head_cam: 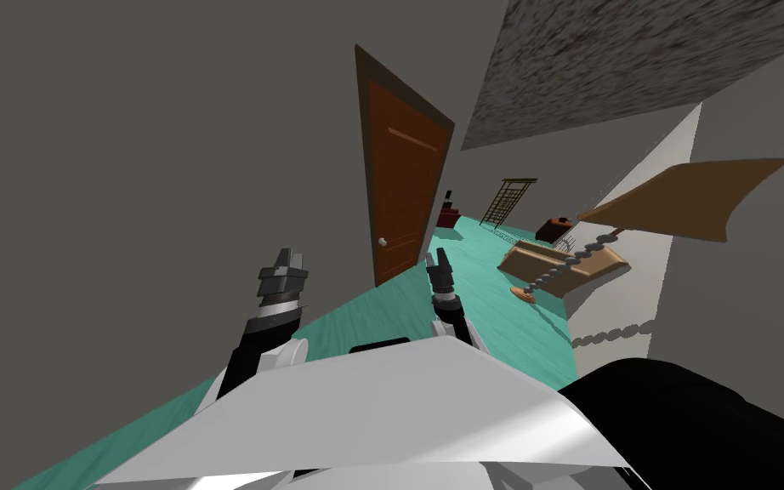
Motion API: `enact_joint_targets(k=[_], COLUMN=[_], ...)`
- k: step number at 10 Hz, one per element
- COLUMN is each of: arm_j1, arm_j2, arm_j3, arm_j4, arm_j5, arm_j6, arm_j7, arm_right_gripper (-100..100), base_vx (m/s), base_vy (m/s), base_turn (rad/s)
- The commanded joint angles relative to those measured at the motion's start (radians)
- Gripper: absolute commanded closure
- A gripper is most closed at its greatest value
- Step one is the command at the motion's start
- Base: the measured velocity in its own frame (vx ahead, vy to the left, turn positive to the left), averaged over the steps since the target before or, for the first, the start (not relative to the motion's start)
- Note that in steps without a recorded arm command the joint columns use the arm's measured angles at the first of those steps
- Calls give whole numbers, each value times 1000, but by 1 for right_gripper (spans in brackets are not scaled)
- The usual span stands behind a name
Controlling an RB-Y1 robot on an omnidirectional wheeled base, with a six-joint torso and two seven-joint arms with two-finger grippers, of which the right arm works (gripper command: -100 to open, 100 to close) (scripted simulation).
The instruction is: Pull the door open
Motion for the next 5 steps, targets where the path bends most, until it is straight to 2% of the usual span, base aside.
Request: enact_joint_targets(k=[1, 5], arm_j1=[-13, -36], arm_j2=[-7, -18], arm_j3=[-3, 0], arm_j4=[30, 106], arm_j5=[9, 38], arm_j6=[-6, -26], arm_j7=[25, 88], arm_right_gripper=[-100, -100], base_vx=[106, 82], base_vy=[22, 18], base_turn=[-13, -17])
